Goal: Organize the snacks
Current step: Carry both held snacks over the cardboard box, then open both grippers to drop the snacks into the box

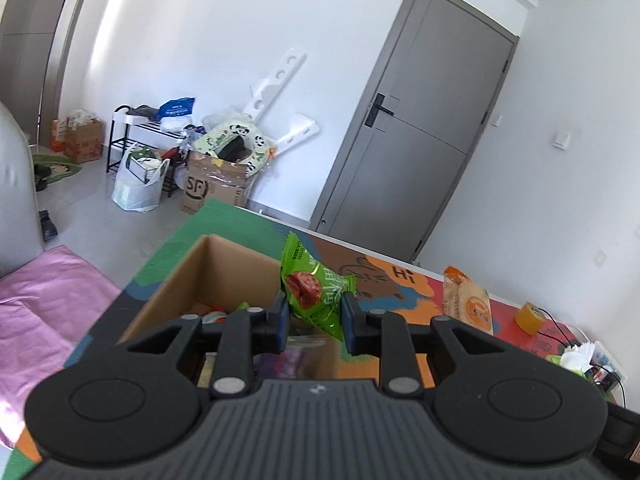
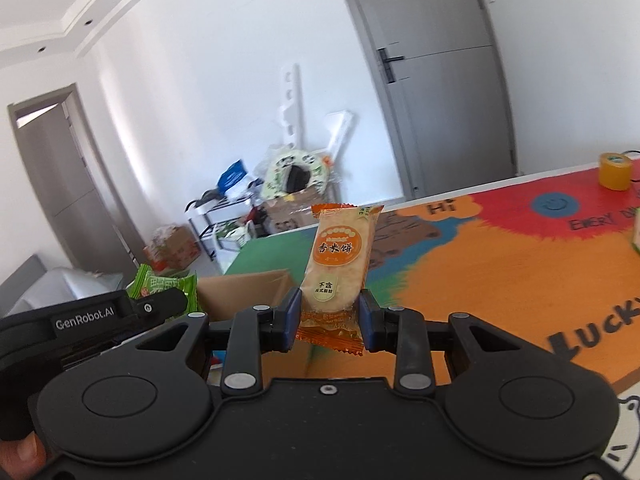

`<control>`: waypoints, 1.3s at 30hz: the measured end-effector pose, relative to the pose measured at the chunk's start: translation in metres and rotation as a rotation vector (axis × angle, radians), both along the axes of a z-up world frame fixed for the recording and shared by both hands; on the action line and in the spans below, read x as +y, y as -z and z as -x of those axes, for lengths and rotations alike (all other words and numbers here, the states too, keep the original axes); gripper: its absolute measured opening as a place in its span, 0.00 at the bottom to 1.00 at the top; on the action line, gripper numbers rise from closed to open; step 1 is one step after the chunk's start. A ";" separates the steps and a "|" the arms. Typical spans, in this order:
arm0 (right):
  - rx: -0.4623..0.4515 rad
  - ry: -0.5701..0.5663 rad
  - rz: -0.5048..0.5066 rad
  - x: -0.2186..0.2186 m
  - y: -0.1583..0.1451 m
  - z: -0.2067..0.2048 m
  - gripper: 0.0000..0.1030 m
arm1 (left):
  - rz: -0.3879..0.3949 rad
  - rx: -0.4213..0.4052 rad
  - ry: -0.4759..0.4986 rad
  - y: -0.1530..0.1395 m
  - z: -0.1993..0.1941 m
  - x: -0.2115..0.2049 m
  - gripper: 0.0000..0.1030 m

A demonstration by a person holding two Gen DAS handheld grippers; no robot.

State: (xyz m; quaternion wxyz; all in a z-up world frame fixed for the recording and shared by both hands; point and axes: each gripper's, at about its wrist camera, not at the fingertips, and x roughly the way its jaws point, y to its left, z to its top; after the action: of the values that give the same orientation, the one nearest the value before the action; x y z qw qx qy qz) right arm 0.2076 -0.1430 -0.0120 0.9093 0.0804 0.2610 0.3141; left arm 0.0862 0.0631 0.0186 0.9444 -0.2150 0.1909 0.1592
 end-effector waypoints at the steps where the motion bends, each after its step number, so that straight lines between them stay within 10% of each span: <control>1: -0.003 -0.010 0.003 0.005 -0.002 0.003 0.30 | 0.005 0.002 -0.006 0.000 0.003 0.004 0.24; 32: 0.019 -0.172 0.079 0.133 -0.009 0.014 0.31 | 0.140 0.044 -0.163 0.011 0.043 0.120 0.52; 36: 0.034 -0.205 0.058 0.139 -0.010 0.015 0.55 | 0.142 0.043 -0.178 0.009 0.047 0.128 0.57; 39: 0.029 -0.193 0.070 0.134 -0.011 0.017 0.55 | 0.142 0.042 -0.177 0.008 0.048 0.128 0.58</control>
State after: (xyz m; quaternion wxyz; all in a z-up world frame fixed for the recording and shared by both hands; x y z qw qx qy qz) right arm 0.1908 -0.0093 -0.0011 0.8731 0.0275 0.2916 0.3898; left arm 0.0381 0.1907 0.0104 0.9048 -0.2942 0.2015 0.2327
